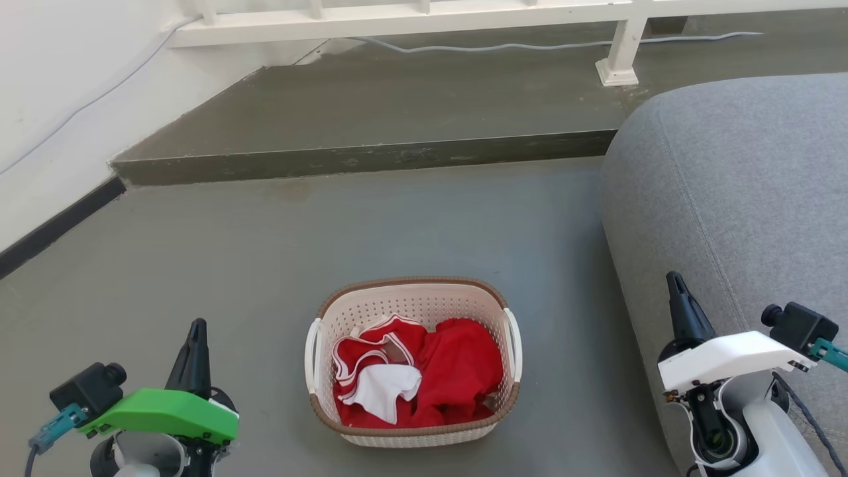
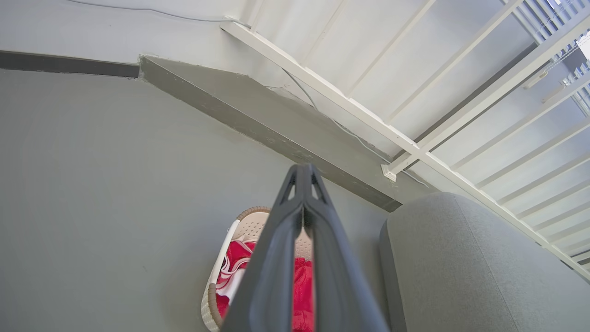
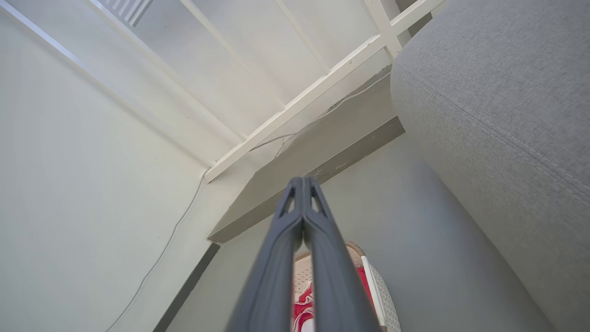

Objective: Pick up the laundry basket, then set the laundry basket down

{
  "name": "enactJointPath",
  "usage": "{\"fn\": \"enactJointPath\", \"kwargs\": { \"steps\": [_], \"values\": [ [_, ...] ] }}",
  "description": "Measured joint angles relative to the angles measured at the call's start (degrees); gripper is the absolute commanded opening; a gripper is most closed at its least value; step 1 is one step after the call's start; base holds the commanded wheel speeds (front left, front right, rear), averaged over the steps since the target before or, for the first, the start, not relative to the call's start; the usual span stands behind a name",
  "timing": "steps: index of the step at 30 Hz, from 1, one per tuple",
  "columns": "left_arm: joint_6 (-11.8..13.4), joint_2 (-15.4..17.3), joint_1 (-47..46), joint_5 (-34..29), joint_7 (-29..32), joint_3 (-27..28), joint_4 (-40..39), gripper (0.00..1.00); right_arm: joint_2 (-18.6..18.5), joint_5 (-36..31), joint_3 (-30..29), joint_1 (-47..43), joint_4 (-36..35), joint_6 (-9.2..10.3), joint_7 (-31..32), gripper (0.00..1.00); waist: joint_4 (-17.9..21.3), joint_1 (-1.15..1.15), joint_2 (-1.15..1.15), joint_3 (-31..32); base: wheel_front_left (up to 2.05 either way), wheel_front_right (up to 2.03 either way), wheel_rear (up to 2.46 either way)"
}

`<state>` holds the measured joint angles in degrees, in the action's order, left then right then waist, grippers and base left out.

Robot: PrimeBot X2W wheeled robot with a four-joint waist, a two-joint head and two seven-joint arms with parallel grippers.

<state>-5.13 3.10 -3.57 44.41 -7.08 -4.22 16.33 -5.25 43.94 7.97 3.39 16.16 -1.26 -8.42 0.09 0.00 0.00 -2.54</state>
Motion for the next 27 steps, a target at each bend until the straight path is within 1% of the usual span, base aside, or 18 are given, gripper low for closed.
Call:
{"fn": "enactJointPath", "kwargs": {
  "steps": [7, 9, 11, 13, 27],
  "values": [
    [-0.4, 0.0, 0.0, 4.1, 1.1, 0.6, 0.0, 0.0, 0.2, 4.3, -1.2, 0.0, 0.0, -0.27, 1.3, 0.0, 0.0, 0.0, 0.0, 0.2, 0.0, 0.0, 0.0],
    [-0.5, -0.1, 0.0, 5.4, 1.6, 0.9, 0.0, 0.0, 0.2, 5.7, -1.7, 0.0, 0.0, -0.73, 1.8, 0.0, 0.0, 0.0, 0.0, 0.3, 0.0, 0.0, 0.0],
    [-0.5, -0.1, 0.0, 6.5, 2.1, 1.1, 0.0, 0.0, 0.3, 7.0, -2.1, 0.0, 0.0, -0.76, 2.0, 0.0, 0.0, 0.0, 0.0, 0.3, 0.0, 0.0, 0.0],
    [-0.5, -0.2, 0.0, 8.8, 2.7, 1.8, 0.0, 0.0, 0.3, 9.3, -2.6, 0.0, 0.0, -0.97, 2.5, 0.0, 0.0, 0.0, 0.0, 0.5, 0.0, 0.0, 0.0],
    [-0.8, -0.3, 0.0, 18.0, 5.5, 3.7, 0.0, 0.0, 1.0, 19.0, -5.7, 0.0, 0.0, -2.08, 5.5, 0.0, 0.0, 0.0, 0.0, 0.9, 0.0, 0.0, 0.0]
  ]
}}
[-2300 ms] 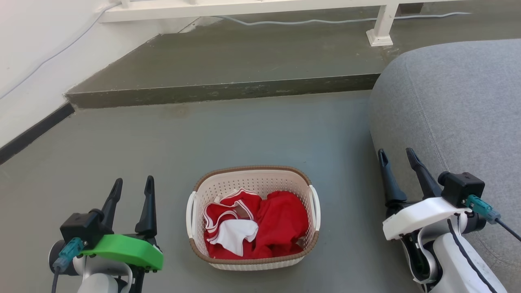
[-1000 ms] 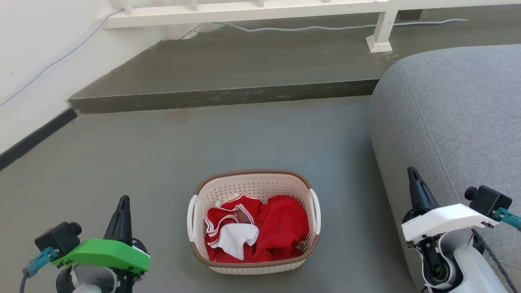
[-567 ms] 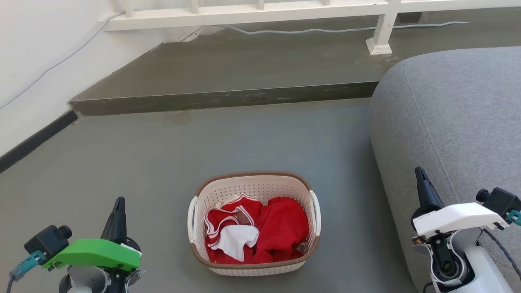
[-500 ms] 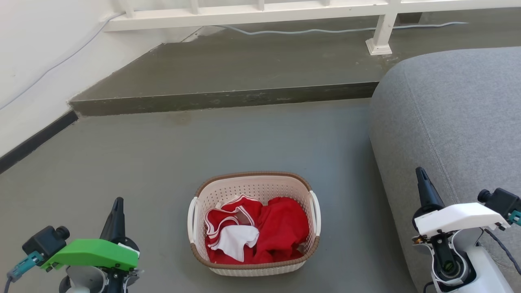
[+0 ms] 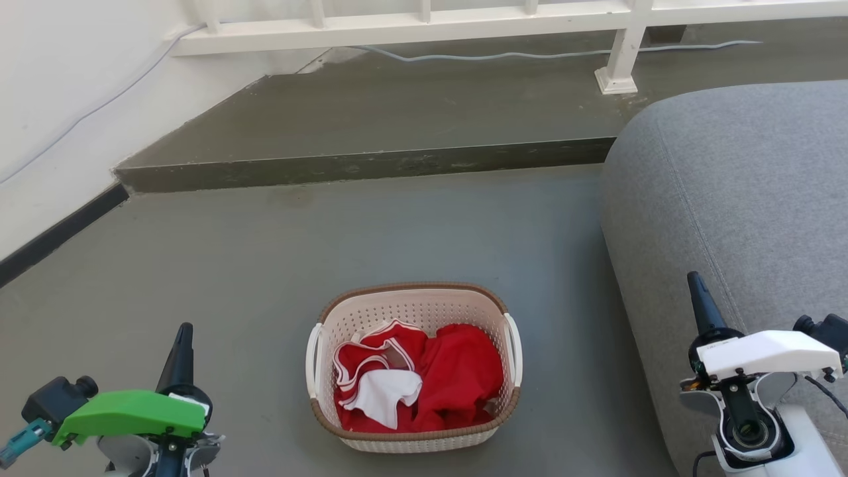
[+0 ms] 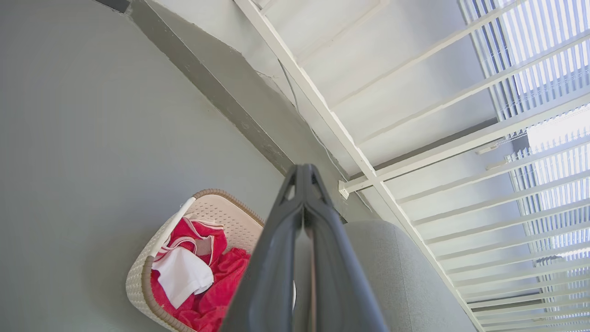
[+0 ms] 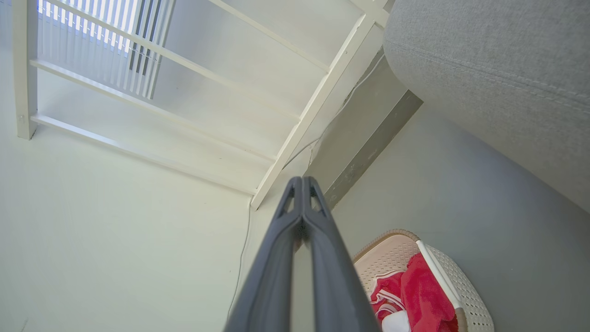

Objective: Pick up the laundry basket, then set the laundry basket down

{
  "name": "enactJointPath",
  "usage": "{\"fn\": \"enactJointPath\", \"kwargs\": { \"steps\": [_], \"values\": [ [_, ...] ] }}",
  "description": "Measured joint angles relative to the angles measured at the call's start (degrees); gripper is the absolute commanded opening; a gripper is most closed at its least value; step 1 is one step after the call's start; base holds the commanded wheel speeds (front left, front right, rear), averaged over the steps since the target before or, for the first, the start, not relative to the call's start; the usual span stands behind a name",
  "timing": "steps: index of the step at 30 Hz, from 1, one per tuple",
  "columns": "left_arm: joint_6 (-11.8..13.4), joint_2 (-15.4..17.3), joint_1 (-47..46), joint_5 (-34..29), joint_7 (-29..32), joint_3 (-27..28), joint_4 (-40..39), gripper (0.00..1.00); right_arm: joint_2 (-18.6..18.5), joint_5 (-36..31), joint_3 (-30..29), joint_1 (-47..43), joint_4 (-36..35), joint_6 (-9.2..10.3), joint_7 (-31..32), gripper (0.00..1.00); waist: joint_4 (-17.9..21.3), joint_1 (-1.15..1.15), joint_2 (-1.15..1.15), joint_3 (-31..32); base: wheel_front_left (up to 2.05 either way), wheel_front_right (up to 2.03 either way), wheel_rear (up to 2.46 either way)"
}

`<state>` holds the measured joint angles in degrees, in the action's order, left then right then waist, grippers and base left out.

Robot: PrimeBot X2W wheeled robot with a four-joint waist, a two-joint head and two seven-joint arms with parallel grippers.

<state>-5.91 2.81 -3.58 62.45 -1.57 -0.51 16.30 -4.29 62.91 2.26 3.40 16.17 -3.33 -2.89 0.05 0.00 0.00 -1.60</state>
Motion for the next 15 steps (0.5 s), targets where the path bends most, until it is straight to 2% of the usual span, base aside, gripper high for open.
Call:
{"fn": "enactJointPath", "kwargs": {
  "steps": [15],
  "values": [
    [-0.4, -0.1, 0.0, 9.9, 2.8, 2.0, 0.0, 0.0, 0.6, 10.4, -3.1, 0.0, 0.0, -1.22, 3.0, 0.0, 0.0, 0.0, 0.0, 0.5, 0.0, 0.0, 0.0]
  ]
}}
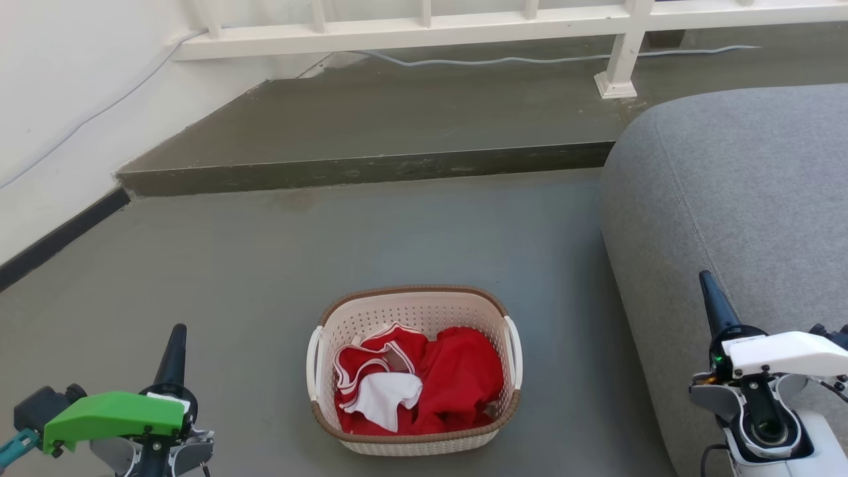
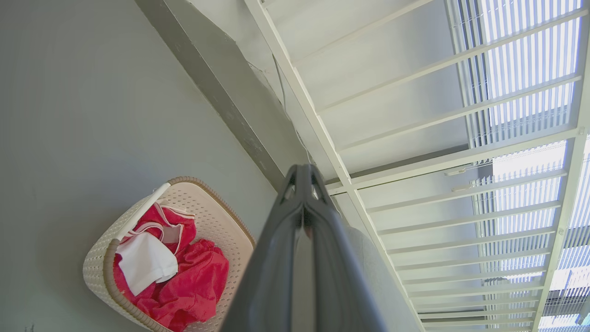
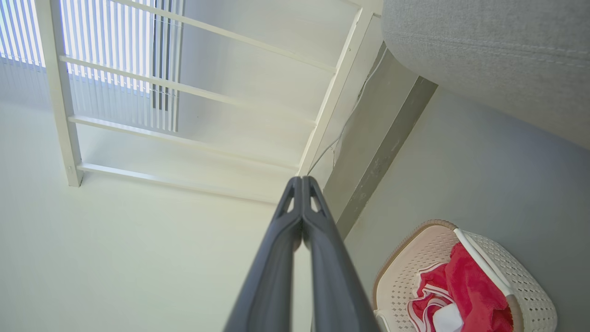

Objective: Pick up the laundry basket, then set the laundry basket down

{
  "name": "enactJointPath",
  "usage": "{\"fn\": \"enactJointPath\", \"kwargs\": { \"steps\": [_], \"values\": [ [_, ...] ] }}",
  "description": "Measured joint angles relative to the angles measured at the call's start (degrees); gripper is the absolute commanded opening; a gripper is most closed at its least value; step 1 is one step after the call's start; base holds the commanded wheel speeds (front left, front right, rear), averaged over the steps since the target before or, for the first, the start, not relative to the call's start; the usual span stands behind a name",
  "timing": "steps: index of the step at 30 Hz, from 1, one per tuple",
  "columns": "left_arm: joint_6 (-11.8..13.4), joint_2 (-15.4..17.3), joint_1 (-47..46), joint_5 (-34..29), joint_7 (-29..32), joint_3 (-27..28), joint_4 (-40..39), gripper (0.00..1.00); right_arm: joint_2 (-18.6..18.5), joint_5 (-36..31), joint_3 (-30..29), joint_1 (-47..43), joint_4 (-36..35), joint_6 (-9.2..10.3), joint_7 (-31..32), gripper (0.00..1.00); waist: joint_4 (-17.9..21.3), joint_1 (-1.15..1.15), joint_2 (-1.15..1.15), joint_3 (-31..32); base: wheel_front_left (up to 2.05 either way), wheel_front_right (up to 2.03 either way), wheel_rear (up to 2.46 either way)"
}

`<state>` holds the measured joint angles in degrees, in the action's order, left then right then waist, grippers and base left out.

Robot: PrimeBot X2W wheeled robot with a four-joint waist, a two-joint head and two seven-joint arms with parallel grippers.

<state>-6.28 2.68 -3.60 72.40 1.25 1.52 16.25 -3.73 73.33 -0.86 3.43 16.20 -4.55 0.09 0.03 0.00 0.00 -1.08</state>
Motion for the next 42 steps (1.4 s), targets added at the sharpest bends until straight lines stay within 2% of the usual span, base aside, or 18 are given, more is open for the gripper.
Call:
{"fn": "enactJointPath", "kwargs": {
  "steps": [26, 42],
  "values": [
    [-0.6, -0.4, -0.1, 18.1, 5.3, 3.4, -0.1, 0.0, 0.6, 18.6, -5.7, 0.1, 0.0, -2.0, 5.1, 0.0, 0.0, 0.0, 0.0, 0.9, 0.0, 0.0, 0.0],
    [-0.6, -0.5, -0.1, 19.2, 5.3, 3.6, -0.1, 0.0, 0.7, 19.0, -5.9, 0.1, 0.0, -2.01, 5.3, 0.0, 0.0, 0.0, 0.0, 0.9, 0.0, 0.0, 0.0]
  ]
}}
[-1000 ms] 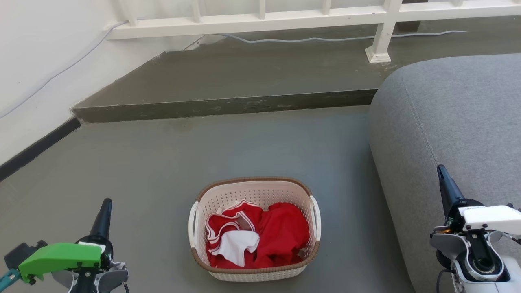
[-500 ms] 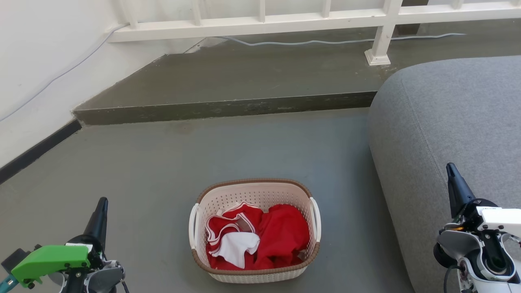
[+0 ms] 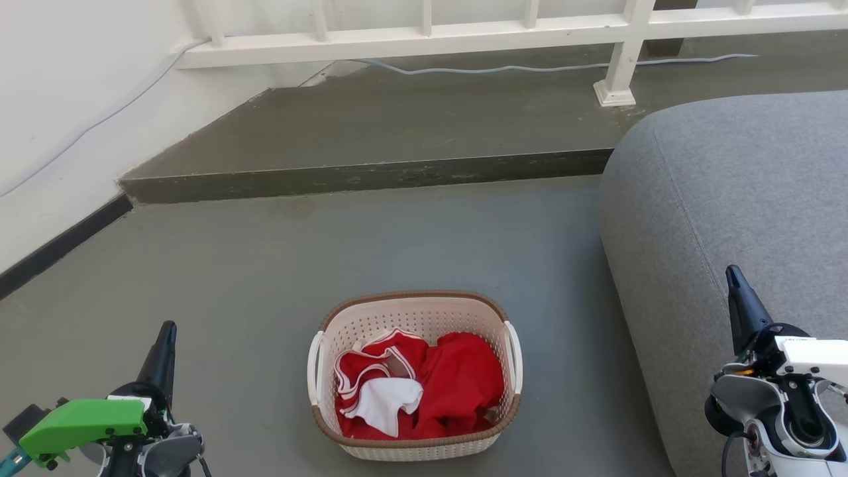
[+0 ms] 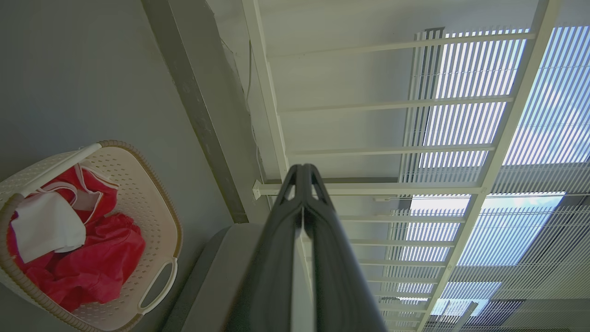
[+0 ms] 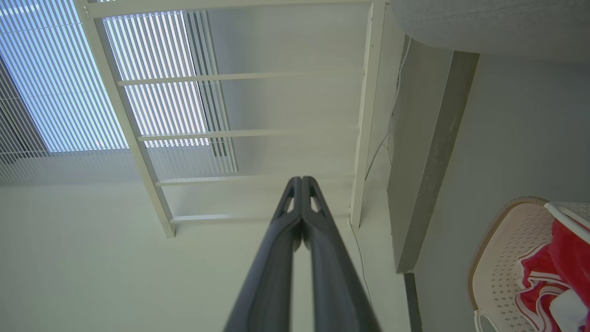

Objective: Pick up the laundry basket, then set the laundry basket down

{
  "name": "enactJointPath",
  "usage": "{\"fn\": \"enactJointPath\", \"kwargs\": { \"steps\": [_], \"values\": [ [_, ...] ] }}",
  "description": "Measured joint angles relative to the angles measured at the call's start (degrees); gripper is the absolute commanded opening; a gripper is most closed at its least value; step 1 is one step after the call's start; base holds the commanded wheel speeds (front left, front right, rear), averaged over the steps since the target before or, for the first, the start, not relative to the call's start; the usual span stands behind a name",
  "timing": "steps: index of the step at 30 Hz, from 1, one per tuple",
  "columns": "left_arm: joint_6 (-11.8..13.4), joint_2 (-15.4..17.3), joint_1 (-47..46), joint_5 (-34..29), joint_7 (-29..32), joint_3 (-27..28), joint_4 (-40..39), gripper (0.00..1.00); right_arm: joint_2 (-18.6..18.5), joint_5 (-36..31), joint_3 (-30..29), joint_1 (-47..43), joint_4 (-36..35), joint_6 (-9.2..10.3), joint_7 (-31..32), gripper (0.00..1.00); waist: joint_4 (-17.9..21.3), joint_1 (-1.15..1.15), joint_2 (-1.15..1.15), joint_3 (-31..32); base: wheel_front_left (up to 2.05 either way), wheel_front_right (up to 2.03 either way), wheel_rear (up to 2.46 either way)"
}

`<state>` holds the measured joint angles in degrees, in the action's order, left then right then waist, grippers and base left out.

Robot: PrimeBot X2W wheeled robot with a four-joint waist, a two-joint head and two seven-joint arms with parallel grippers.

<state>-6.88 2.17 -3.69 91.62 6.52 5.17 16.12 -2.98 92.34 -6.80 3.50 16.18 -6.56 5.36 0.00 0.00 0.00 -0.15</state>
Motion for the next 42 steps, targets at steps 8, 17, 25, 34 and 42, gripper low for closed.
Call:
{"fn": "enactJointPath", "kwargs": {
  "steps": [8, 17, 25, 34, 42],
  "values": [
    [0.0, 0.0, 0.0, 0.0, 0.0, 0.0, 0.0, 0.0, 0.1, 0.0, 0.0, 0.0, 0.0, 0.0, 0.0, 0.0, 0.0, 0.0, 0.0, 0.0, 0.0, 0.0, 0.0],
    [0.0, 0.0, 0.0, 0.0, 0.0, 0.0, -0.1, 0.0, 0.1, 0.0, 0.0, 0.0, 0.0, 0.0, 0.0, 0.0, 0.0, 0.0, 0.0, 0.0, 0.0, 0.0, 0.0],
    [0.0, 0.0, 0.0, 0.0, 0.0, 0.0, -0.1, 0.0, 0.2, 0.0, -0.1, 0.0, 0.0, 0.0, 0.1, 0.0, 0.0, 0.0, 0.0, 0.0, 0.0, 0.0, 0.0],
    [0.0, 0.0, 0.0, 0.0, 0.0, 0.0, -0.1, 0.0, 0.2, 0.0, -0.1, 0.0, 0.0, 0.0, 0.2, 0.0, 0.0, 0.0, 0.0, 0.0, 0.0, 0.0, 0.0],
    [0.0, 0.0, 0.0, 0.0, 0.0, 0.0, -0.2, 0.0, 0.2, 0.0, -0.1, 0.0, 0.0, -0.01, 0.2, 0.0, 0.0, 0.0, 0.0, 0.0, 0.0, 0.0, 0.0]
  ]
}}
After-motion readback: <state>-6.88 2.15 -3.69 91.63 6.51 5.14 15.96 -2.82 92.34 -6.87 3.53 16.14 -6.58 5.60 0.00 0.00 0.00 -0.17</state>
